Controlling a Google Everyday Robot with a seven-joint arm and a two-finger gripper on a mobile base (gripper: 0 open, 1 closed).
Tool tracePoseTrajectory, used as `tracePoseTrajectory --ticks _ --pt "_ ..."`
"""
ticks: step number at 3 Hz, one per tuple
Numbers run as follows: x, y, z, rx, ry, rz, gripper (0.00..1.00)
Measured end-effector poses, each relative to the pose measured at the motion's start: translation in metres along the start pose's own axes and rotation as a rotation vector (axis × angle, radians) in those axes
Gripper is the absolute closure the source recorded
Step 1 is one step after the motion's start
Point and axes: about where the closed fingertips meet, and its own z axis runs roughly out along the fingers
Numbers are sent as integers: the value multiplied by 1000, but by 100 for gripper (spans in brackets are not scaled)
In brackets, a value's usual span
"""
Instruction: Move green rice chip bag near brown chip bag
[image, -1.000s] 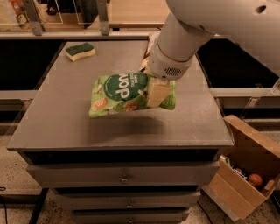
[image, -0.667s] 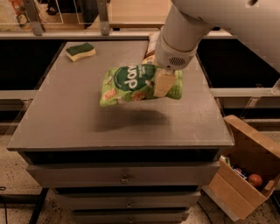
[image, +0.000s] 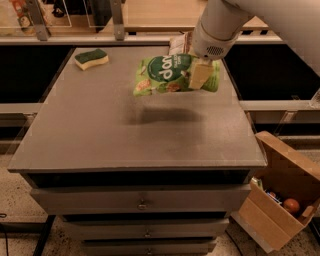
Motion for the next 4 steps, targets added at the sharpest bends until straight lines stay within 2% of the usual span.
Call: tracePoseTrajectory --ticks 1,2,3,4 --pt "22 -28 6 43 -12 13 83" --pt "38 -42 9 83 -13 2 60" --pt "50 -47 6 136 -11 7 36" --pt "49 -48 8 135 -12 6 13"
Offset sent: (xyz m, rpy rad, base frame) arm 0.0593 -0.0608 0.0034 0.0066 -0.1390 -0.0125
